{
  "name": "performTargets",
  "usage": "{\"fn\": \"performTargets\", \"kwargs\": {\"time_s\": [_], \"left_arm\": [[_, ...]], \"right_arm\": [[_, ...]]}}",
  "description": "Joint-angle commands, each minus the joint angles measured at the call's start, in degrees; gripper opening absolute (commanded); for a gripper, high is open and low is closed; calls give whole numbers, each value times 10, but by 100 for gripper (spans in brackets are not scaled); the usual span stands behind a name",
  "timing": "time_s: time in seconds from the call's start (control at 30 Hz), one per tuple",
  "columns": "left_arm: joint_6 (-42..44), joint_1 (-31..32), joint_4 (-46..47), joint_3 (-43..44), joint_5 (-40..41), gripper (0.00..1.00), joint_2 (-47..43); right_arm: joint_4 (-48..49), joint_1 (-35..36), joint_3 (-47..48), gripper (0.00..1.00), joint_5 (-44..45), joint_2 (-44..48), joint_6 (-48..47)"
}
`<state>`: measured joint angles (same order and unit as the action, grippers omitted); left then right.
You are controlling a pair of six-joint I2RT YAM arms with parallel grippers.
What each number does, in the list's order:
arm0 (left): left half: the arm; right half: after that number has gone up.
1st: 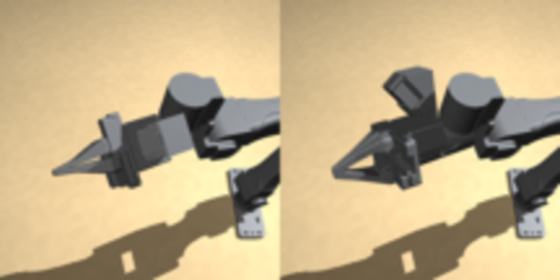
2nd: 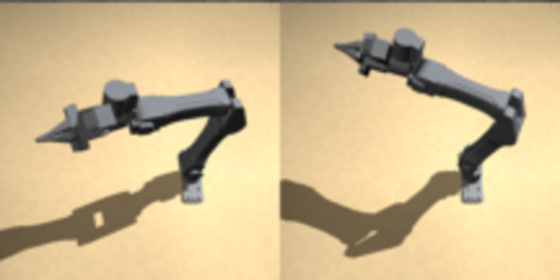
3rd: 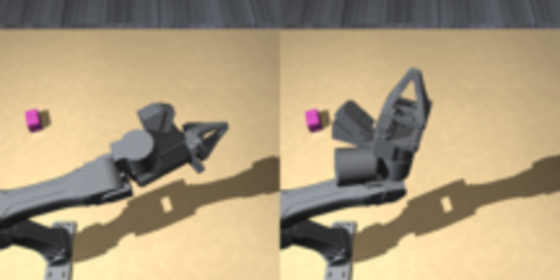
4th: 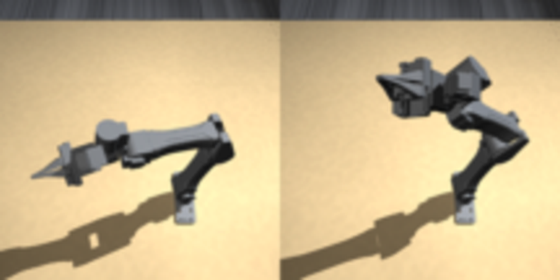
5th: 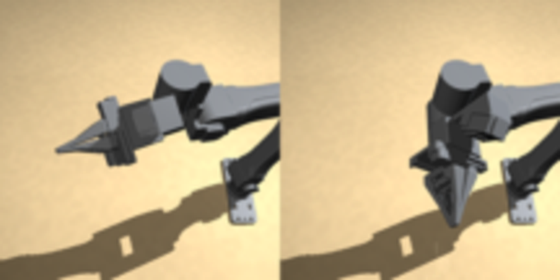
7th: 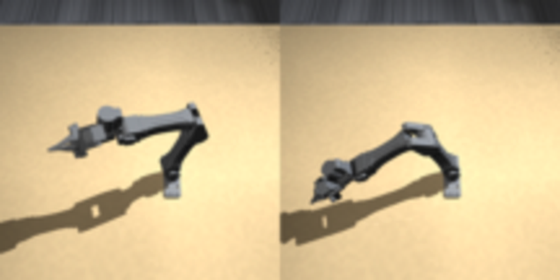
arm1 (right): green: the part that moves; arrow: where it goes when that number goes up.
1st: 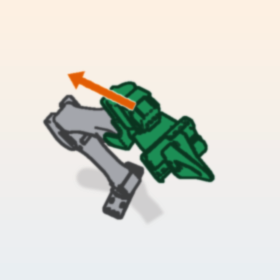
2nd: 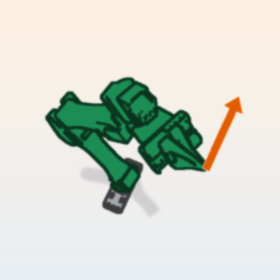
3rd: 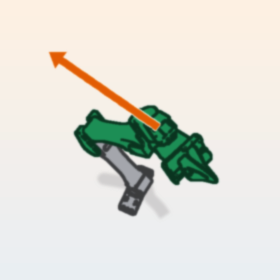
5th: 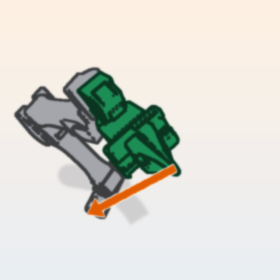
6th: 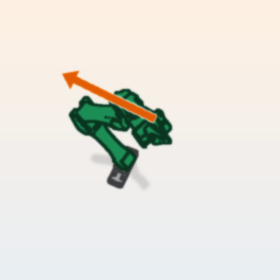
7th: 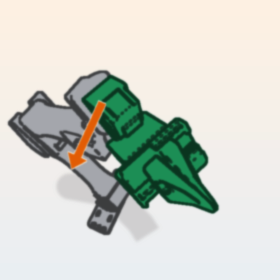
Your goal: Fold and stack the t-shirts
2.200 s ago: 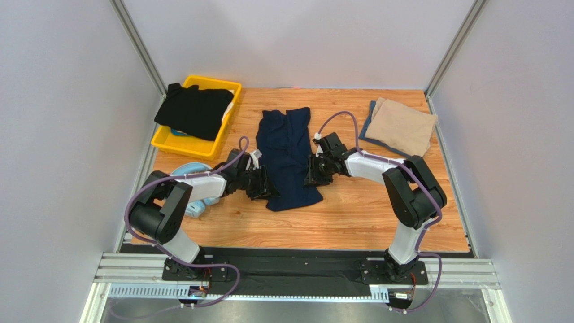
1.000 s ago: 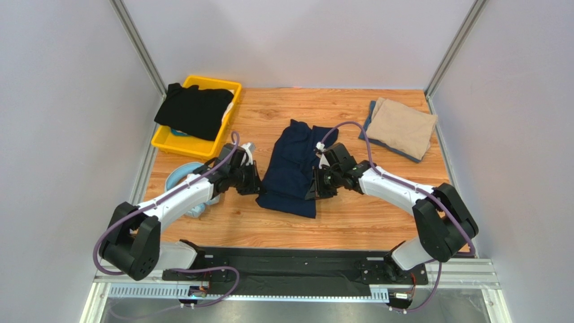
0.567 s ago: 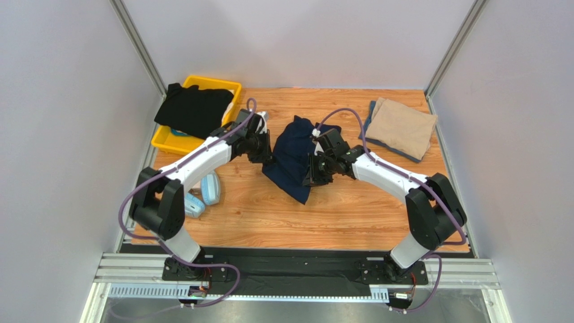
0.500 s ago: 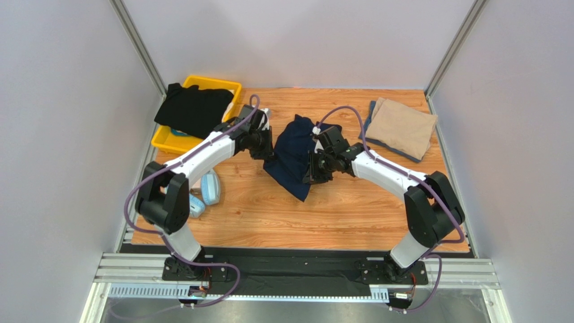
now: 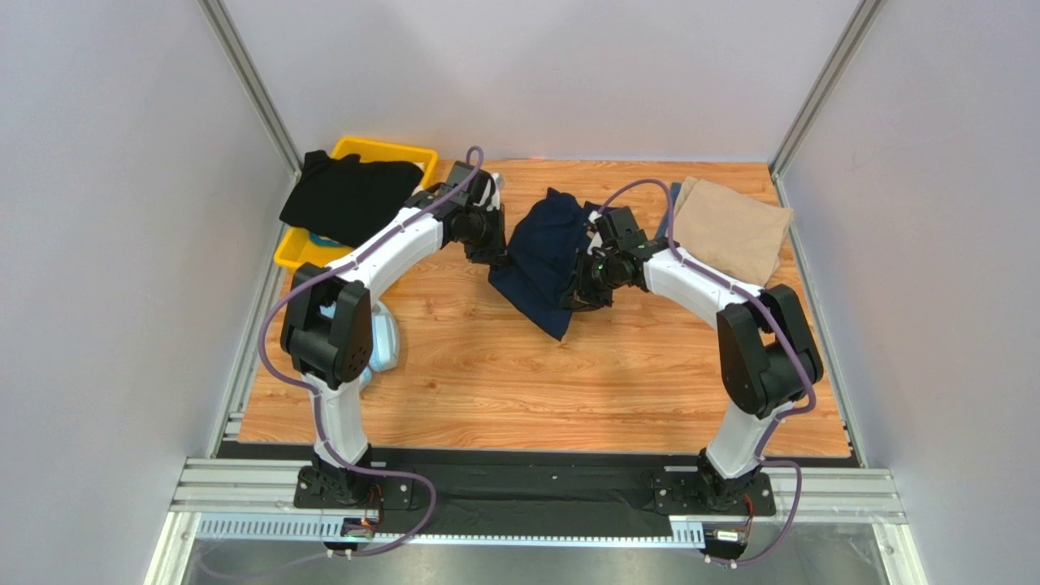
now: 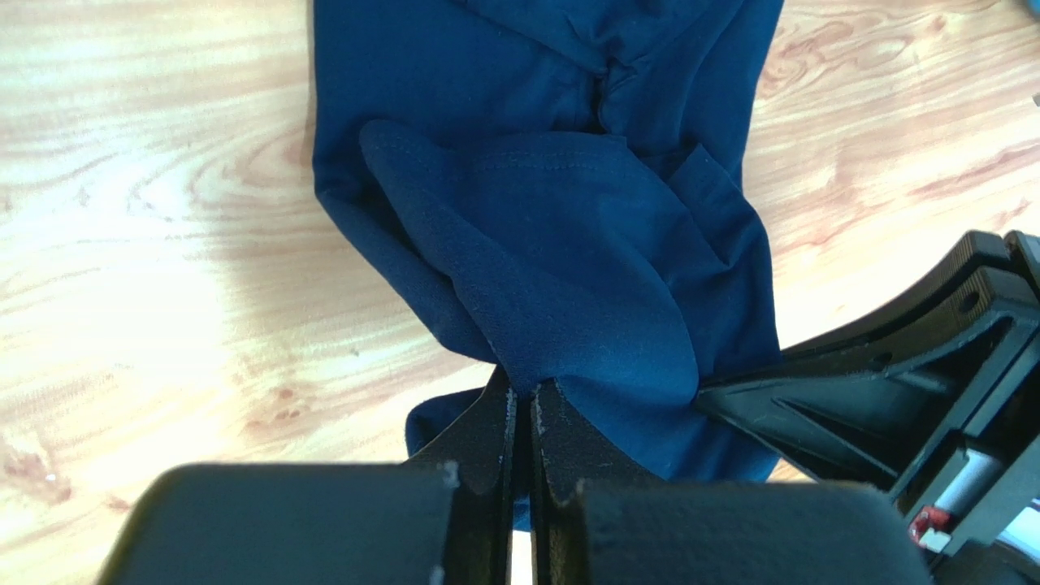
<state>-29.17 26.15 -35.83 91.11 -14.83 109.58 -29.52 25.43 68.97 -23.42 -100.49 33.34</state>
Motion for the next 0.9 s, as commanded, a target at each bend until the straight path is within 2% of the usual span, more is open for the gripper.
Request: {"fn": "performTargets", "kwargs": {"time_s": [0.0, 0.17, 0.23, 0.37, 0.53, 0.67, 0.87], "left_arm": [[9, -8, -4, 23, -13, 0, -9], [0, -8, 13, -63, 2, 0, -61], [-5, -8, 25, -99, -10, 0, -79], [-26, 5, 66, -234, -15, 0, -151], [-52, 47, 122, -338, -8, 0, -209], [-78, 66, 166, -406, -16, 0, -215], [-79, 95, 183, -436, -17, 0, -182]], "right_arm": [[8, -5, 25, 10, -37, -9, 3], [4, -4, 3, 11, -45, -23, -13], [4, -1, -19, 17, -49, -24, -20], [8, 3, -72, 25, -37, -3, -32], [15, 4, -140, 34, -8, 34, -34], [46, 9, -199, 38, -9, 77, -16], [74, 24, -264, 48, 3, 122, -6]]}}
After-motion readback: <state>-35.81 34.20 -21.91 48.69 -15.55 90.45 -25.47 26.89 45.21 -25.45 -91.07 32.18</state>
